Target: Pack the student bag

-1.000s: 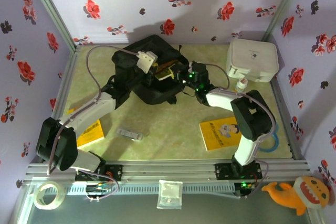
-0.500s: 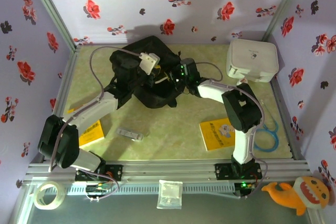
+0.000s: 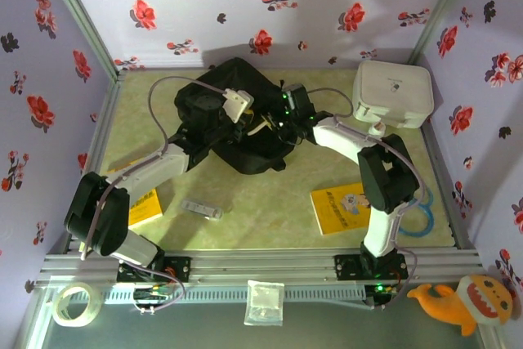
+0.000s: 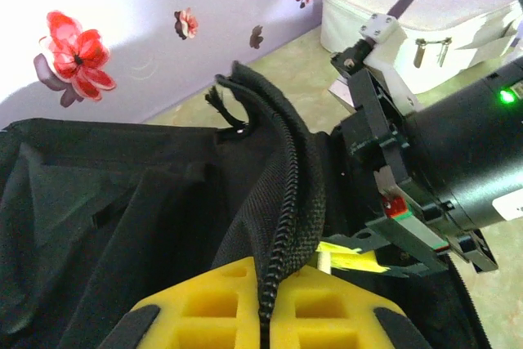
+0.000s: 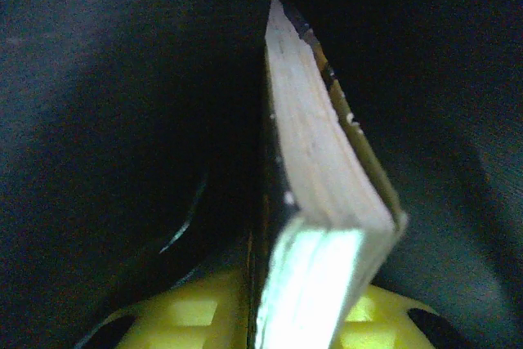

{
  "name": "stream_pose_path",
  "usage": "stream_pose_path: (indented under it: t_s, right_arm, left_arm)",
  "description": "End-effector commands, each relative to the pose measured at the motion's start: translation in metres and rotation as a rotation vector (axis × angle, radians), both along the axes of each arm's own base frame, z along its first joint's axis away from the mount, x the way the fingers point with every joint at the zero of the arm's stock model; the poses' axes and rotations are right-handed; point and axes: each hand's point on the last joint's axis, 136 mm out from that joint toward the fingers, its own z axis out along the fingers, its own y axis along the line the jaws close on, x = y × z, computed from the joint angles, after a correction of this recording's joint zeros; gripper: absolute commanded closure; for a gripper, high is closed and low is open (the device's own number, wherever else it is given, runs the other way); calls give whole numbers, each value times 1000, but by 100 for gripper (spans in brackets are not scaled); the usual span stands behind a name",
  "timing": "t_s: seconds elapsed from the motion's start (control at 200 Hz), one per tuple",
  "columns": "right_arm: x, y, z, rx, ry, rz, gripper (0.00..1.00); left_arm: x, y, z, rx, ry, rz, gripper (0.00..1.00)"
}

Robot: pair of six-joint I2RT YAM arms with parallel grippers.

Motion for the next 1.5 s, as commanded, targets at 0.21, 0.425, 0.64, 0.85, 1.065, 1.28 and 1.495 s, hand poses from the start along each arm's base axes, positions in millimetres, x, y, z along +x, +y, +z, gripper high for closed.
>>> stream_pose_path:
  t_s: [0.21,0.425,0.64,0.85,1.065,1.28,1.495]
  right_arm:
    - [22,39,17,277,-125,10,85]
    - [38,56,44,402,-294,58,85]
    - [49,65,37,383,-339,85,82]
    - [55,51,-38,218,-92,2,68]
    - [47,37,-34,232,-32,-25,52]
    - [32,14,-19,194,2,-68,49]
    - [18,-2,-13,129,47,-96,42]
  left_arm:
    - [-5,-15,71,-189,-127,-36,97]
    - [-13,-12,105,-244,-188,-54,97]
    - [-11,-8,96,-239,-164,-45,97]
    - [2,0,74,-237,-99,0,97]
    - [7,4,47,-193,-33,22,95]
    - [9,6,31,-173,-10,35,95]
    - [8,6,20,-158,-1,29,94]
